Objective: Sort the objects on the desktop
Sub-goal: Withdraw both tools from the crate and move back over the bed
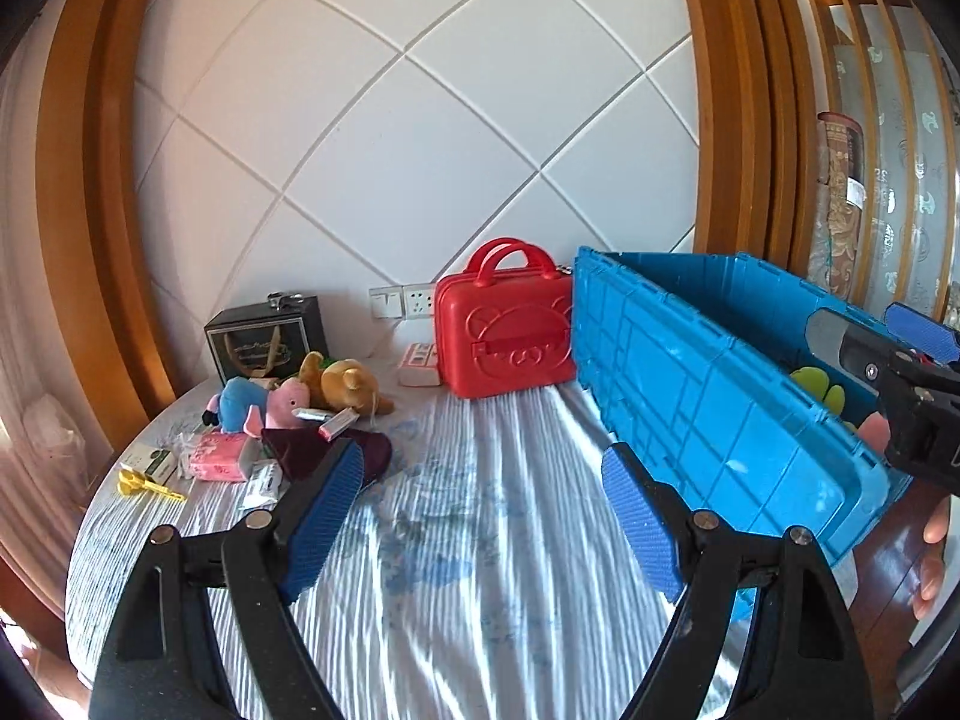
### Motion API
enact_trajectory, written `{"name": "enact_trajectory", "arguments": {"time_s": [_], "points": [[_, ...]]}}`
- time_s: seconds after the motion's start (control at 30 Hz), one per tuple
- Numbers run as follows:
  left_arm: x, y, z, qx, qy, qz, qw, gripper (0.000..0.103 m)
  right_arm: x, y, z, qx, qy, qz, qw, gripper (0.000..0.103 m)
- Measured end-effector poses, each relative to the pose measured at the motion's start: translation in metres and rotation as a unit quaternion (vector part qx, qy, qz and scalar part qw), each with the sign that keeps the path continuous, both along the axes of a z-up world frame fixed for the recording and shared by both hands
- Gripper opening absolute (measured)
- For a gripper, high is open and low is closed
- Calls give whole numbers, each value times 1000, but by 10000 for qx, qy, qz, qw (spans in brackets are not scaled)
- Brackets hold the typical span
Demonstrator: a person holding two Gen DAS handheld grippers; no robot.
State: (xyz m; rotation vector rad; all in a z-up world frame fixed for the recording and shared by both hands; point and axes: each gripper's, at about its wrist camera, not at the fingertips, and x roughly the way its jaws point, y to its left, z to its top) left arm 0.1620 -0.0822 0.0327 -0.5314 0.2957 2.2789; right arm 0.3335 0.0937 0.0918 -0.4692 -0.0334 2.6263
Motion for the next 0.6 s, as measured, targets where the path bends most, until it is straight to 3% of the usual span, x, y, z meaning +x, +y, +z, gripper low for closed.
{"name": "enact_trajectory", "arguments": {"time_s": [0.23,0.37,0.6], "points": [[-43,-28,-19,-143,-342,246,9990,82,-54,-47,-24,-8,-490,346,9982,103],[-73,-26,-32,-295,-630,540,9961,82,-86,-57,-36,53,-634,746,9952,103],[-119,-26,-52,-646,-727,1187,9882,82,-150,-54,-69,-181,-1017,1638,9811,103]]}}
